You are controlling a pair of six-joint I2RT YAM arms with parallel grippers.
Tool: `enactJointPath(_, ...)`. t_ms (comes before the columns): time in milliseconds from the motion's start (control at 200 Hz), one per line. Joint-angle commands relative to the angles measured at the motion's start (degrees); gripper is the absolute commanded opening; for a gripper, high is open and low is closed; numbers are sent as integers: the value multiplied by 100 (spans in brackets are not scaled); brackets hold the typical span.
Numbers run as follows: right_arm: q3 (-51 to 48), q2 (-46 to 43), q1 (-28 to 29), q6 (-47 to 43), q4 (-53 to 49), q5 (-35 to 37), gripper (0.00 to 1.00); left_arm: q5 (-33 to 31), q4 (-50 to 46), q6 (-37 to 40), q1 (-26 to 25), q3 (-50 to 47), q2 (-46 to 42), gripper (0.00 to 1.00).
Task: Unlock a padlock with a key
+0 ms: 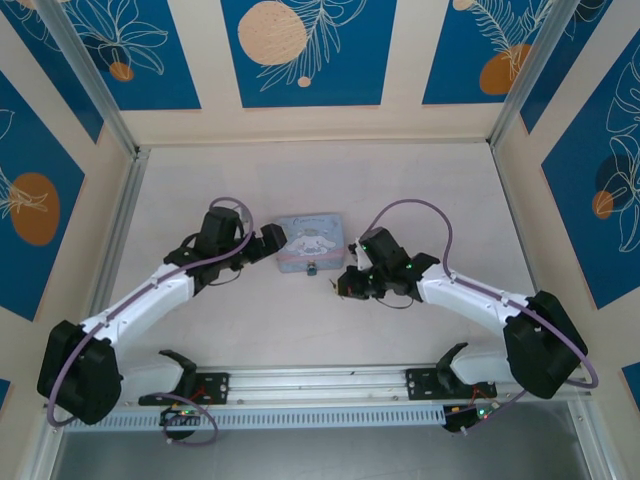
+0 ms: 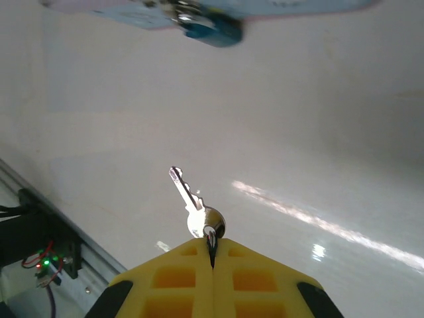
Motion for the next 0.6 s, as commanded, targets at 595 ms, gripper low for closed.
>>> enactJointPath(595,1508,1018,206,-295,479,-536,0,292,1189,-732,-845,139,896,68)
